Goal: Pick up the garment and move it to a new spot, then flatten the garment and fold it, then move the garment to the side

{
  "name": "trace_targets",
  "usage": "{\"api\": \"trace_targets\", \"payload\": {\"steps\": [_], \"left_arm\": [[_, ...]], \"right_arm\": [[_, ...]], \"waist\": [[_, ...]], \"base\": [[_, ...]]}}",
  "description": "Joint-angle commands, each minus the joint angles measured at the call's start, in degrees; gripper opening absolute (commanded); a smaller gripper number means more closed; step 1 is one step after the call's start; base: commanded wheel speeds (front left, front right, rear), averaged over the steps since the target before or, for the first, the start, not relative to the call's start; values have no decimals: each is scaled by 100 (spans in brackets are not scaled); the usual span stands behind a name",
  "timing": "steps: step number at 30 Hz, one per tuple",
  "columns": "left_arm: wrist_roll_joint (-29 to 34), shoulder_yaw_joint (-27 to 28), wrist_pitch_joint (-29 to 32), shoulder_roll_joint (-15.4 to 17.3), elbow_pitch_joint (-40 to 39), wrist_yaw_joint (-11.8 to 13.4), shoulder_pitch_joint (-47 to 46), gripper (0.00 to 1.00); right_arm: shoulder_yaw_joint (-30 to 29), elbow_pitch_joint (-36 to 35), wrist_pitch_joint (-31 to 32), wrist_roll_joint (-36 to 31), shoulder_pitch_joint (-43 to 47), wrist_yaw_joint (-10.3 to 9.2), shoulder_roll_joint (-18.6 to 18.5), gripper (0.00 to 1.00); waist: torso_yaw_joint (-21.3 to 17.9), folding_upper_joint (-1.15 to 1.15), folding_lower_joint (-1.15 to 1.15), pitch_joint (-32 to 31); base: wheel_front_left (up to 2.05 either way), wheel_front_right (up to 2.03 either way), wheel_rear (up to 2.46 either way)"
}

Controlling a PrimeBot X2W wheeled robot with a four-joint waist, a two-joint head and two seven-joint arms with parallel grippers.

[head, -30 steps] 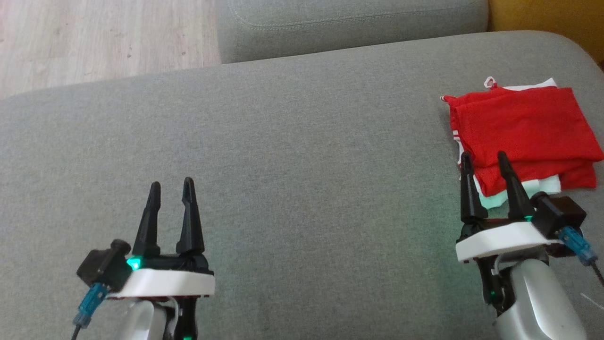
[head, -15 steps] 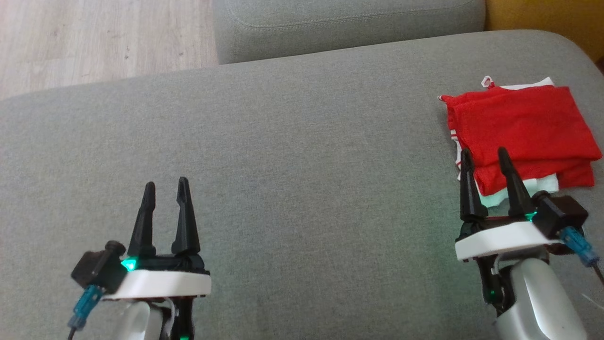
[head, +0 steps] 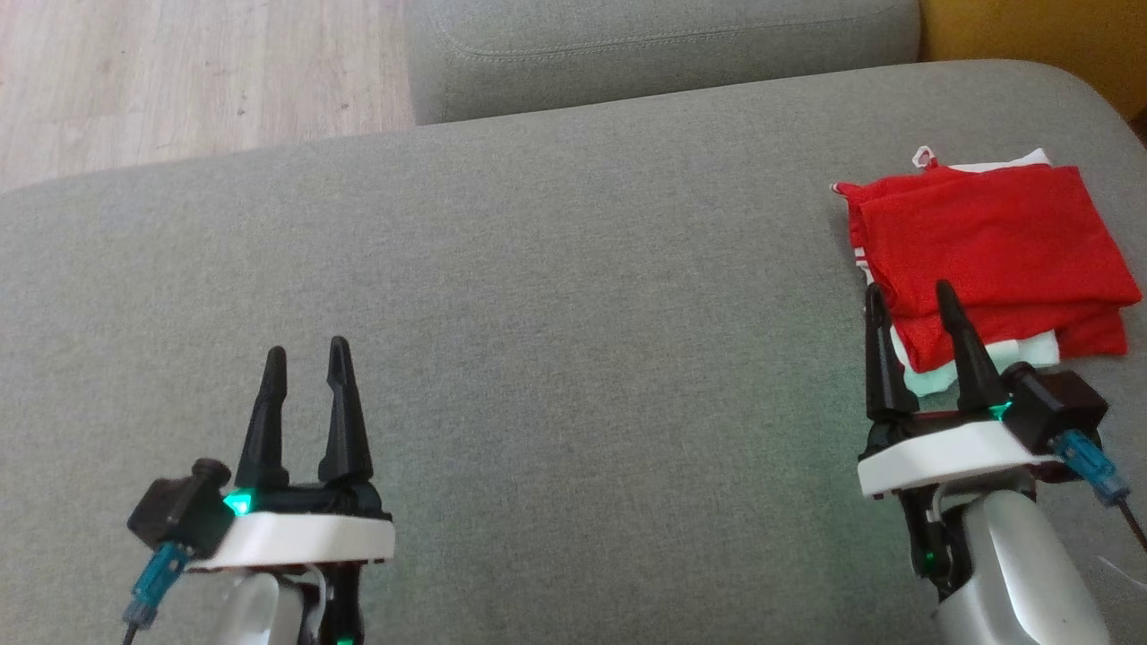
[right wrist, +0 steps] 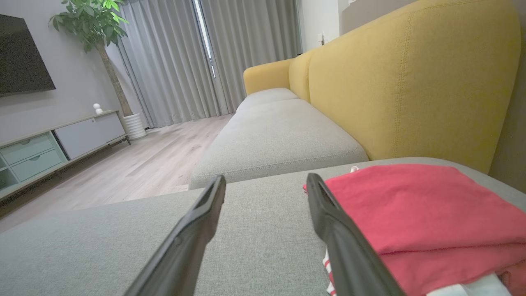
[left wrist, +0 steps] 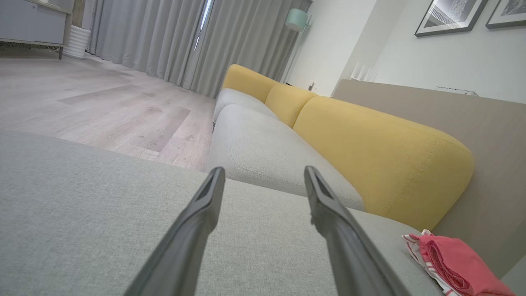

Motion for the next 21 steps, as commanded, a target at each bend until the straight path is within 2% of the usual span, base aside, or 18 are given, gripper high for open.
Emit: {"api": "trace_targets", "payload": {"steps": [1,2,3,7,21], "left_arm": [[23,207,-36,13,-172,-33,-119,100],[14,214,-36,13,-181,-33,-120,100],[0,7,1,0,20,7,2,0],[-22,-3,8,0,357,9,137,0],[-804,97,199,44,347,6,118,0]], "right_arm": [[140,-180,-62,20,-89,37,11,100],[139,-178,-62,21,-91,37,11,100],[1,23,1,0,2,-1,2,0],[9,347,13,25,169,-2,16,0],[-75,249,227,943,206,2,-3,0]], "waist": [[-1,0,0,2],[-2,0,0,2],[-2,0,0,2],[0,0,1,0],[43,0,1,-43]], "base": [[0,0,0],[0,0,0],[0,0,0],[0,0,0],[0,0,0]]}}
